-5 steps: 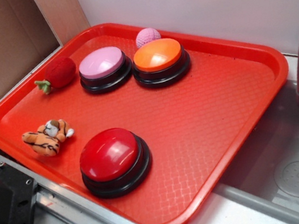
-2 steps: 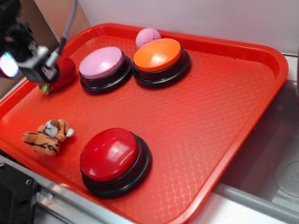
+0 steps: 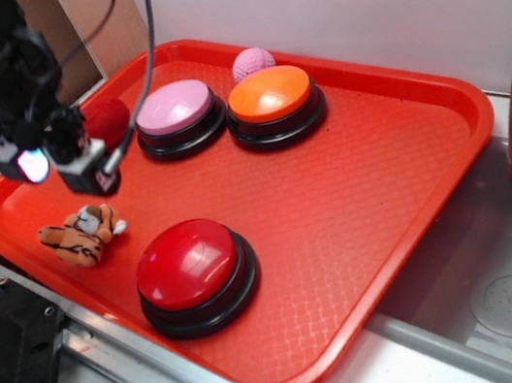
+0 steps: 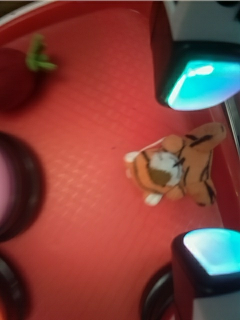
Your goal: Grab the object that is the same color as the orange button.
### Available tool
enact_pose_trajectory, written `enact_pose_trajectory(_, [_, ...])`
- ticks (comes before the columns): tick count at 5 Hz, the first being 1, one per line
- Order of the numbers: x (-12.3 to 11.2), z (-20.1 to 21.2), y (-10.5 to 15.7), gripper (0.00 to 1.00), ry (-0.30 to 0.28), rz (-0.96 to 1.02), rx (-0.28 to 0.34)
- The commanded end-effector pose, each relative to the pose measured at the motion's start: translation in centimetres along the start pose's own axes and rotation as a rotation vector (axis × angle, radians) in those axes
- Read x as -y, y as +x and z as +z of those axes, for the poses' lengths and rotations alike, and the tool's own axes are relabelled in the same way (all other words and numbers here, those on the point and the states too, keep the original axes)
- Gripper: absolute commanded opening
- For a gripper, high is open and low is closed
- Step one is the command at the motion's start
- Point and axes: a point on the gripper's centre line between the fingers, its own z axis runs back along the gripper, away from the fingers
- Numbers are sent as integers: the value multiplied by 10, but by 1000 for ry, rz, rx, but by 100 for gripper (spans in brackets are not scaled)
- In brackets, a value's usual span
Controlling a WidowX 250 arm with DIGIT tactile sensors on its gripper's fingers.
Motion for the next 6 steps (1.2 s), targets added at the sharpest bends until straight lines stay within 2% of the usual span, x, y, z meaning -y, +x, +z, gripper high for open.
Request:
enact_pose_trajectory(1, [-5,-30,5,100,89,9,-22])
enact_pose_trajectory(3, [-9,-54,8,100,117,23,-60])
enact_pose_trajectory(4, [-9,-55,10,54,114,41,-42])
enact_pose_trajectory(5, [-11,-41,14,0,90,32,-48])
enact_pose_trajectory(6, [-6,-16,28,0,94,11,-98])
